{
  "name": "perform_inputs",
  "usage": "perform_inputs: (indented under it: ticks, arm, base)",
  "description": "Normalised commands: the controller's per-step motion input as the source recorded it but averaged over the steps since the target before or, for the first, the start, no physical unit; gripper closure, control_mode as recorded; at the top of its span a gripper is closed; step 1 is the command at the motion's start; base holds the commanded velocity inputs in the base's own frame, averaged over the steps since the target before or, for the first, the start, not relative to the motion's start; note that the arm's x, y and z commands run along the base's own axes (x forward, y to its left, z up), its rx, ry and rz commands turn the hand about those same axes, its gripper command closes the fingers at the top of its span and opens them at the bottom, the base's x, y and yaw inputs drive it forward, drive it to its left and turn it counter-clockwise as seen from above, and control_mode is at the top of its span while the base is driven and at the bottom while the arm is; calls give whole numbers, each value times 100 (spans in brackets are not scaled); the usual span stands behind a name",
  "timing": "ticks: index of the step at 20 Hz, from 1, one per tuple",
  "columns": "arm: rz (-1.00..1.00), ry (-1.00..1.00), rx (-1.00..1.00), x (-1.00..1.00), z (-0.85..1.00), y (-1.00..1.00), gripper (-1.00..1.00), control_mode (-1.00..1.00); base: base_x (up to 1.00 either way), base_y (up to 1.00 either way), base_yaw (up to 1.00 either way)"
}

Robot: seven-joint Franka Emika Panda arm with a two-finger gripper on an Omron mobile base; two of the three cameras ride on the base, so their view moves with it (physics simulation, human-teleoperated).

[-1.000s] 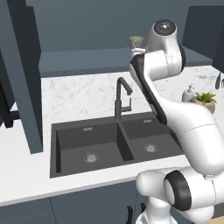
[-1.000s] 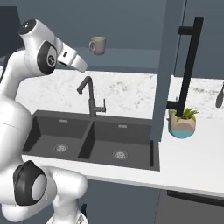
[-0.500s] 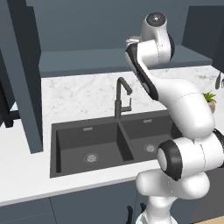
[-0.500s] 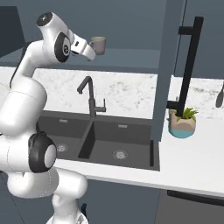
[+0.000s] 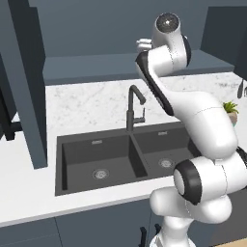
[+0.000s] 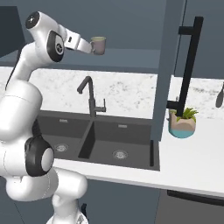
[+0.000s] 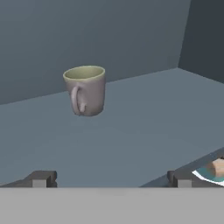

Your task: Gather all objects into one cabinet and sort the glasses and bowls to opposite sides.

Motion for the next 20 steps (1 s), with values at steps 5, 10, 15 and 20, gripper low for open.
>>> perform_inputs:
  ticks: [5,10,15,20]
  arm:
    - [0,0,0,4,0,5,-100,-100]
    - [0,0,-1,78,0,0,-100,-100]
    - [0,-5,-5,91,-8,0,-100,-100]
    - [0,-6,-7,18,0,3,-100,-100]
  base:
    - [0,0,0]
    - [0,0,0]
    - [0,0,0]
    - [0,0,0]
